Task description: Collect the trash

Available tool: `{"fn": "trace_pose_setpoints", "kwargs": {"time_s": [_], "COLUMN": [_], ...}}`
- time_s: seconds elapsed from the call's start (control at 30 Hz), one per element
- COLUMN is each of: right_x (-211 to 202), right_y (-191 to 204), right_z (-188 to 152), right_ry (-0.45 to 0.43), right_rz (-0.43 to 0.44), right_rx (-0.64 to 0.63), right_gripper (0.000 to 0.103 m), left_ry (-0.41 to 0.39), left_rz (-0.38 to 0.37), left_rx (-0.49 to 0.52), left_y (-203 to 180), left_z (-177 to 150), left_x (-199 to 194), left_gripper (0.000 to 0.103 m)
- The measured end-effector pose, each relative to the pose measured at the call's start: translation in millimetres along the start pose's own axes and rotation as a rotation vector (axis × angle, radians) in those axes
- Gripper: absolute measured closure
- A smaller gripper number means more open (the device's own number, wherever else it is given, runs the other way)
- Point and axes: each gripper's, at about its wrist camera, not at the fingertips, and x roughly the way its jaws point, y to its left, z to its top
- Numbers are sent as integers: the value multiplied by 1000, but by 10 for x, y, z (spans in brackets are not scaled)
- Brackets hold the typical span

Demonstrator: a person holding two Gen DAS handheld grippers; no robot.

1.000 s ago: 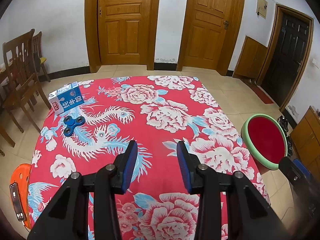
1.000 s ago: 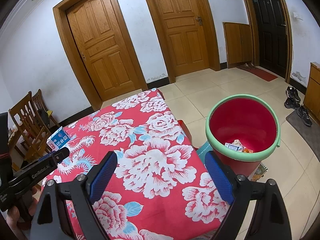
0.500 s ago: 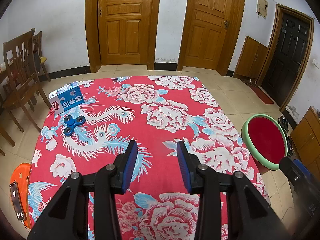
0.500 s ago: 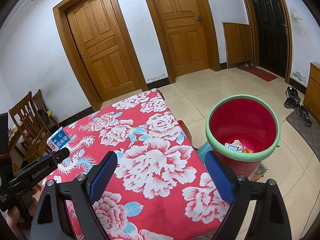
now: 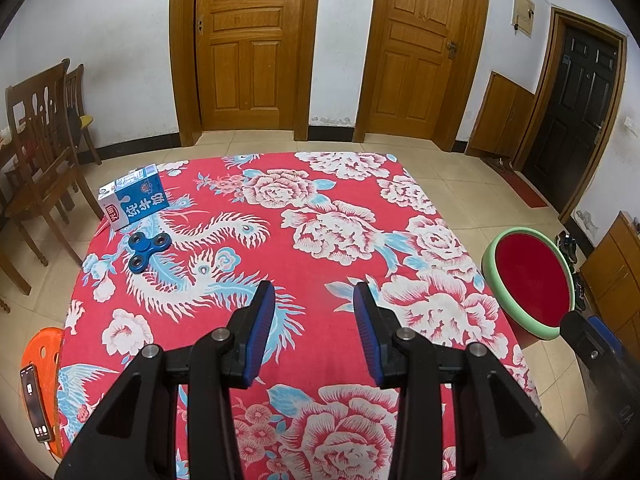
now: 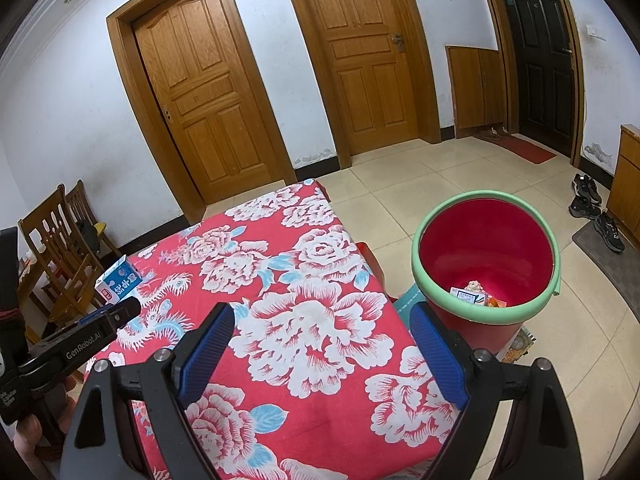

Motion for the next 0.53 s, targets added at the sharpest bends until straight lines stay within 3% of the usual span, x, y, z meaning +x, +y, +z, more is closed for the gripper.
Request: {"fn": "trace_pose_setpoints", "kwargs": {"time_s": [0.53], "right_x": [-18], "right_y": [38], "right_z": [49], "right_ry": [-10], "right_rz": [0], "right_rx": [-1], "right_gripper": [12], "left_ry": [-16], "left_rz": [-5], "left_rx": [13], "left_y": [7], "left_z": [10], "left_x": [-73], "left_gripper": [62]}}
